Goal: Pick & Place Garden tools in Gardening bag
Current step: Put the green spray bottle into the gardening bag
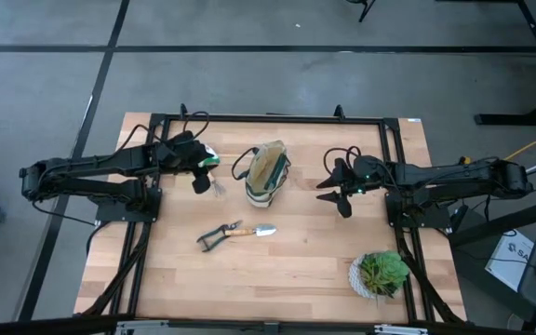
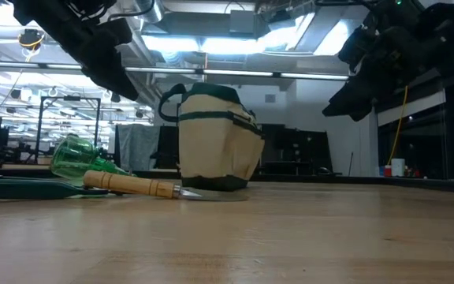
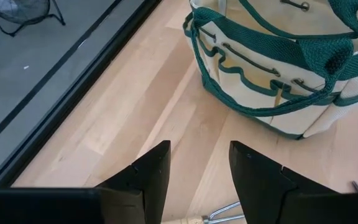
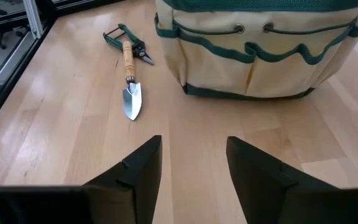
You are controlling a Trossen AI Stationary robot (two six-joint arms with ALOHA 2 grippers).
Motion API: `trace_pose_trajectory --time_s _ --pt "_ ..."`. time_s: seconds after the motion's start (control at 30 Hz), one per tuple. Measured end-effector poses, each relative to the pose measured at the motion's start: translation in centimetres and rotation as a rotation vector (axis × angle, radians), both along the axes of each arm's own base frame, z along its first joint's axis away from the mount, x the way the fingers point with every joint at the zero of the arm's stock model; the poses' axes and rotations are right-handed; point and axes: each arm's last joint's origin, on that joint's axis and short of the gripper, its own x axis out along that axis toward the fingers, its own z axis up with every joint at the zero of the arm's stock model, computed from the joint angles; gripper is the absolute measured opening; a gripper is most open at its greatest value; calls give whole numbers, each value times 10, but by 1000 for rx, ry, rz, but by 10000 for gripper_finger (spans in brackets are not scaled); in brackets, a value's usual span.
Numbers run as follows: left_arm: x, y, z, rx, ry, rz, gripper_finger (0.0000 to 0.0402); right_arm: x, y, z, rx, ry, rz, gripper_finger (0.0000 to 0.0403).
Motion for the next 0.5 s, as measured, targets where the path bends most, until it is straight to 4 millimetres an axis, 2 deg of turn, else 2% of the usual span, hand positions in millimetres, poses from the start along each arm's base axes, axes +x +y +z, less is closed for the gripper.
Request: trace_pose_trajectory --time_s 0.5 --pt "0 0 0 -57 -35 51 157 0 0 0 0 0 0 181"
